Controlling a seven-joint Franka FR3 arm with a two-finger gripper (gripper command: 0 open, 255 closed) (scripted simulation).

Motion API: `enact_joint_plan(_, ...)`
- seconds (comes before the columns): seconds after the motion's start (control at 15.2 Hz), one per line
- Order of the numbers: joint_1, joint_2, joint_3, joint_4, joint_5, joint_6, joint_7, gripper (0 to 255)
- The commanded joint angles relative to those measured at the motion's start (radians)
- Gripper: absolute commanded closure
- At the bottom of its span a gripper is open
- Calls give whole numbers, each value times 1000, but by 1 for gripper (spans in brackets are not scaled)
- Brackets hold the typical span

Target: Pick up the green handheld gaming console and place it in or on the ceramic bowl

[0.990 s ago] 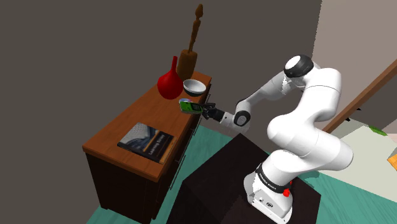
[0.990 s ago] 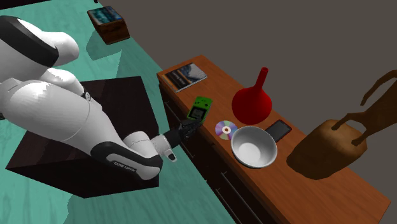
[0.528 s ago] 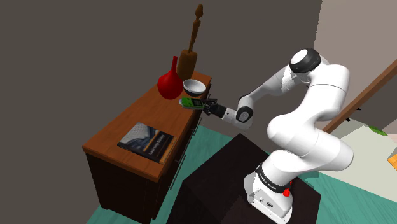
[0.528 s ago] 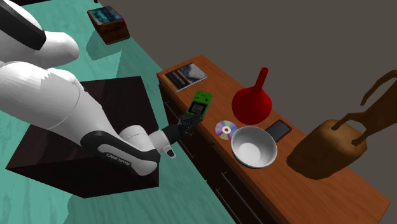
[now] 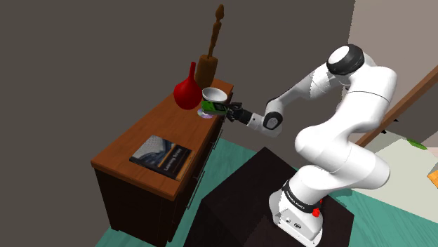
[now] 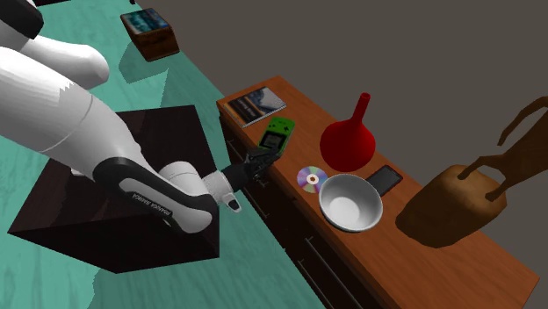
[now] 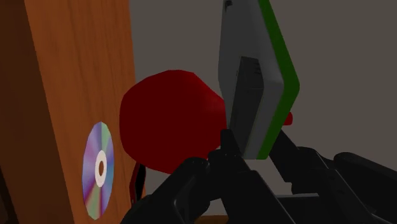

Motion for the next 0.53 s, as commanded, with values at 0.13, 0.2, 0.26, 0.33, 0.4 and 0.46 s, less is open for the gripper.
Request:
enact_joint_plan(0.13,-15,-62,21,-29,14,-4,32,255)
enact_joint_plan(0.2,-9,-46,15,9,3,4,54,255)
enact_joint_plan(0.26,-2,-29,9,47,-7,11,76,255)
enact_joint_plan(0.33,6,-12,3,86,-17,17,98,255)
enact_joint_plan(0.4,14,5,-4,126,-28,24,121,255)
enact_joint_plan(0.46,22,23,-10,167,-39,30,143,255)
